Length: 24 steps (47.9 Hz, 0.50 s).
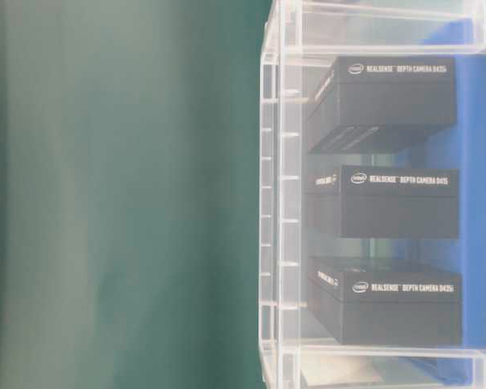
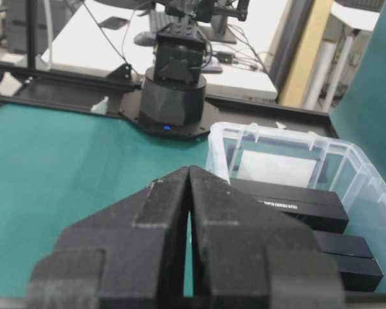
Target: Take out the box from the case.
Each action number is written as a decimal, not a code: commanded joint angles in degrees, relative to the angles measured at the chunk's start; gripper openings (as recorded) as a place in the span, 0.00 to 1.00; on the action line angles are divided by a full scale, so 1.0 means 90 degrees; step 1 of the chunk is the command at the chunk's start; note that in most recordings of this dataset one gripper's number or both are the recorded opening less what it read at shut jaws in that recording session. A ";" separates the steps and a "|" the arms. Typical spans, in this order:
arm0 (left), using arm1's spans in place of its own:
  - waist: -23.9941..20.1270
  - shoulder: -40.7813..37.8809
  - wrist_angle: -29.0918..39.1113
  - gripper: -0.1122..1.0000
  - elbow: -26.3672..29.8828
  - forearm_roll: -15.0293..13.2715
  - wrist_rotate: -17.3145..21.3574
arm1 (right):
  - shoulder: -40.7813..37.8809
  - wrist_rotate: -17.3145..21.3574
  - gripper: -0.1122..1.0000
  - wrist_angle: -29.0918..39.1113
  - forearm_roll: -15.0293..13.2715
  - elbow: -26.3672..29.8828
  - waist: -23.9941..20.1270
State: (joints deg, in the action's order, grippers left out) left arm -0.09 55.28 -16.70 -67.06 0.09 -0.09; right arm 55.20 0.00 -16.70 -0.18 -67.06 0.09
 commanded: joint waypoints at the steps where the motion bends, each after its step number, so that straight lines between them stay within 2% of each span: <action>1: 0.0039 0.0000 0.0186 0.12 0.0156 0.0010 -0.0166 | -0.0049 0.0010 0.10 0.0000 0.0000 0.0098 0.0000; 6: 0.0039 0.0039 0.0410 0.12 0.0186 0.0010 -0.0322 | -0.0059 0.0020 0.10 0.0205 0.0000 0.0176 0.0010; 15: 0.0049 0.0234 0.0498 0.12 0.0283 0.0010 -0.0352 | -0.0029 0.0029 0.10 0.0586 0.0010 0.0449 0.0000; 24: 0.0107 0.0430 0.0947 0.12 0.0566 0.0020 -0.0361 | -0.0049 0.0117 0.10 0.1338 0.0010 0.1074 0.0000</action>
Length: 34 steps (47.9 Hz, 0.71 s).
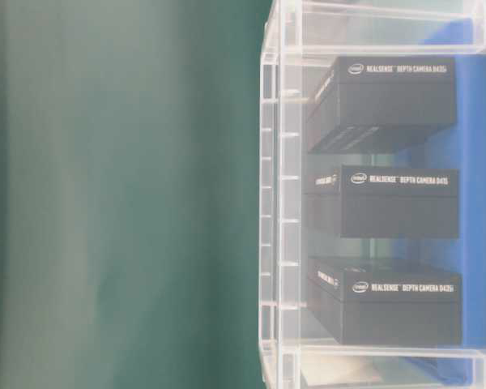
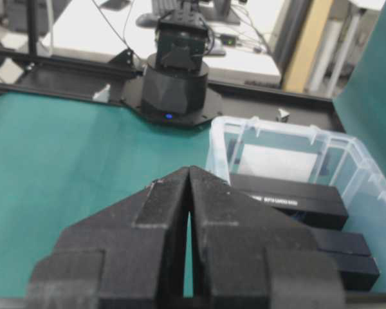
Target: Take out the box from the case.
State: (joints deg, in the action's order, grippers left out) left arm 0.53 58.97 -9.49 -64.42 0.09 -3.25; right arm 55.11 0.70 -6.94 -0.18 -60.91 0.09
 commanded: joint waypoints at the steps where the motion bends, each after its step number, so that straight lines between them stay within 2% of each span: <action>1: 0.0049 0.0029 0.0234 0.12 0.0313 0.0010 -0.0010 | -0.0029 0.0059 0.10 0.0352 0.0000 0.0469 0.0000; 11: 0.0039 0.0059 0.1016 0.12 0.0908 0.0029 0.0000 | -0.0068 0.0273 0.10 0.1104 0.0010 0.1084 0.0010; 26: 0.0049 -0.0020 0.1904 0.12 0.1270 0.0049 -0.0020 | -0.0215 0.0332 0.10 0.1475 0.0010 0.1270 0.0000; 29: 0.0039 -0.0020 0.2061 0.12 0.1299 0.0039 -0.0117 | -0.0264 0.0381 0.10 0.1670 0.0029 0.1318 0.0000; 34: 0.0049 -0.0039 0.2598 0.12 0.1416 0.0049 -0.0449 | -0.0391 0.0635 0.10 0.2471 0.0029 0.1514 0.0000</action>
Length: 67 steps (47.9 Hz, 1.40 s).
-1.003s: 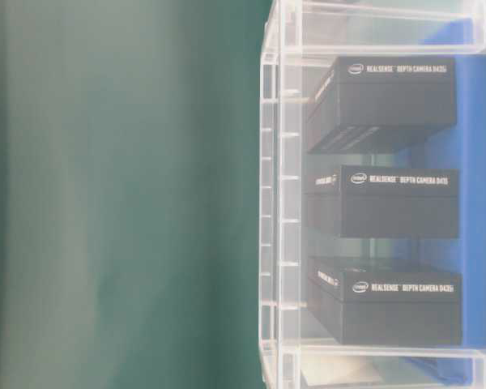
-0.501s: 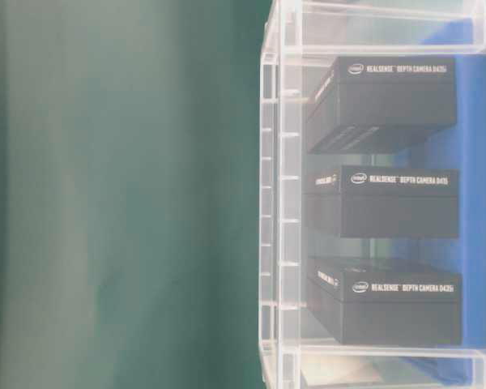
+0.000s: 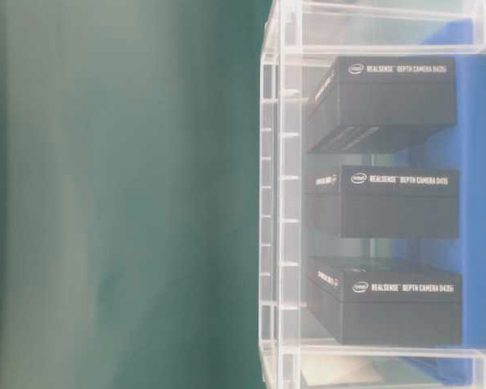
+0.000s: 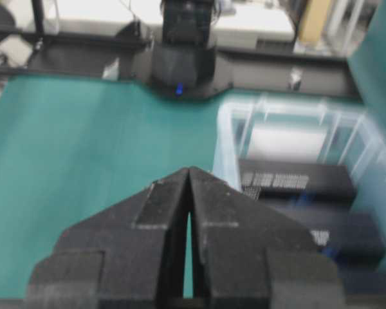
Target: Take out the box from the case.
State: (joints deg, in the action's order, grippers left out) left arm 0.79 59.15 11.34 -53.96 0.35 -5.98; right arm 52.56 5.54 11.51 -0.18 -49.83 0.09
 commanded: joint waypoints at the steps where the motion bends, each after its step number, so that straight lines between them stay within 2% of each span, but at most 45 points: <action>1: 0.0010 -0.0078 0.0508 0.12 0.0303 0.0010 -0.0254 | -0.0137 0.0156 0.10 0.0625 0.0029 0.0332 0.0000; 8: 0.0010 -0.0234 0.1777 0.12 0.0615 0.0010 -0.0752 | -0.0420 0.0469 0.10 0.2422 0.0039 0.0811 0.0000; 18: 0.0010 -0.0654 0.3730 0.12 0.1162 0.0020 -0.1191 | -0.1045 0.0693 0.10 0.4883 0.0029 0.1562 0.0000; 30: 0.0010 -0.1318 0.5781 0.12 0.1963 0.0020 -0.1543 | -0.1816 0.1094 0.10 0.6914 0.0029 0.2363 0.0010; 40: 0.0020 -0.1768 0.6807 0.12 0.2344 0.0020 -0.1934 | -0.2158 0.1611 0.10 0.7744 0.0010 0.2607 0.0000; 52: 0.0010 -0.1777 0.6865 0.12 0.2363 0.0020 -0.1992 | -0.2227 0.1709 0.10 0.7861 0.0010 0.2637 0.0000; 58: 0.0010 -0.1777 0.6865 0.12 0.2363 0.0020 -0.2021 | -0.2227 0.1904 0.10 0.7861 0.0000 0.2637 0.0000; 63: 0.0010 -0.1807 0.6865 0.12 0.2373 0.0020 -0.2217 | -0.2236 0.2412 0.10 0.7881 -0.0020 0.2637 0.0010; 67: -0.0010 -0.1836 0.6875 0.12 0.2383 0.0020 -0.2666 | -0.2275 0.2979 0.10 0.7900 -0.0078 0.2646 0.0000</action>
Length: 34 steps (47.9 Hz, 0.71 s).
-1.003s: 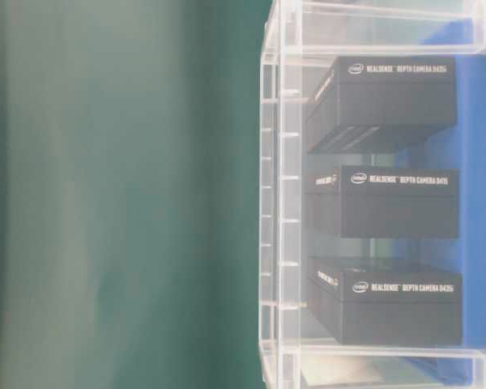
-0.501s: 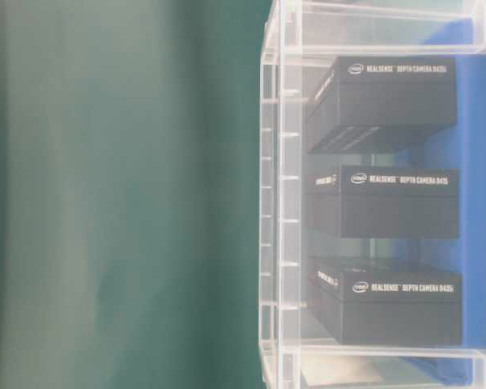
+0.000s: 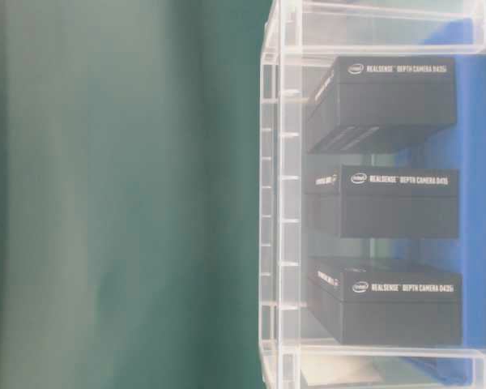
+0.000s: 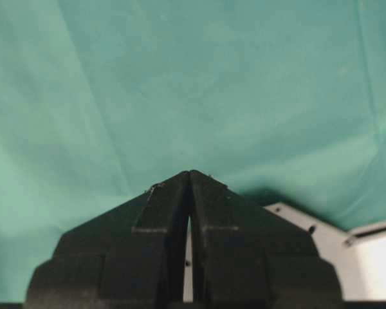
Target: Take out the box from the case.
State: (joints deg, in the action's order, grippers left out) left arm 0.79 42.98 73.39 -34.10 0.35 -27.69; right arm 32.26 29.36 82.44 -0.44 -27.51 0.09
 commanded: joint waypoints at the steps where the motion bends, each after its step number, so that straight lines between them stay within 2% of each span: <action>1: -0.0049 -0.0039 0.0010 0.12 0.0176 0.0029 -0.0469 | -0.0020 0.0508 0.10 0.0029 -0.0068 0.0166 0.0000; 5: -0.0166 -0.0039 0.0049 0.12 0.0176 0.0049 -0.1230 | -0.0059 0.1279 0.10 0.0078 -0.0195 0.0176 0.0000; 6: -0.0205 -0.0039 0.0059 0.12 0.0176 0.0049 -0.1455 | -0.0068 0.1592 0.10 0.0137 -0.0283 0.0176 0.0000; 10: -0.0352 -0.0039 0.0195 0.12 0.0176 0.0049 -0.2500 | -0.0068 0.2441 0.10 0.0342 -0.0508 0.0176 0.0000; 11: -0.0381 -0.0029 0.0264 0.12 0.0176 0.0049 -0.2881 | -0.0068 0.2617 0.10 0.0410 -0.0547 0.0176 0.0000; 15: -0.0391 -0.0010 0.0498 0.12 0.0176 0.0098 -0.3701 | -0.0059 0.3486 0.10 0.0703 -0.0674 0.0186 0.0010; 20: -0.0381 0.0010 0.0830 0.12 0.0176 0.0117 -0.4189 | -0.0049 0.4463 0.10 0.0850 -0.0771 0.0176 0.0000; 26: -0.0400 -0.0068 0.0879 0.12 0.0195 0.0127 -0.4590 | -0.0039 0.5537 0.10 0.0889 -0.0820 0.0176 0.0000; 34: -0.0410 -0.0166 0.0918 0.12 0.0215 0.0137 -0.5381 | -0.0059 0.6494 0.10 0.0879 -0.0820 0.0176 0.0000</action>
State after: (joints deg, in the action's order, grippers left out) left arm -2.81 41.75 81.47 -33.75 1.23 -74.00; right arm 31.55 85.52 90.35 -7.56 -27.25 0.18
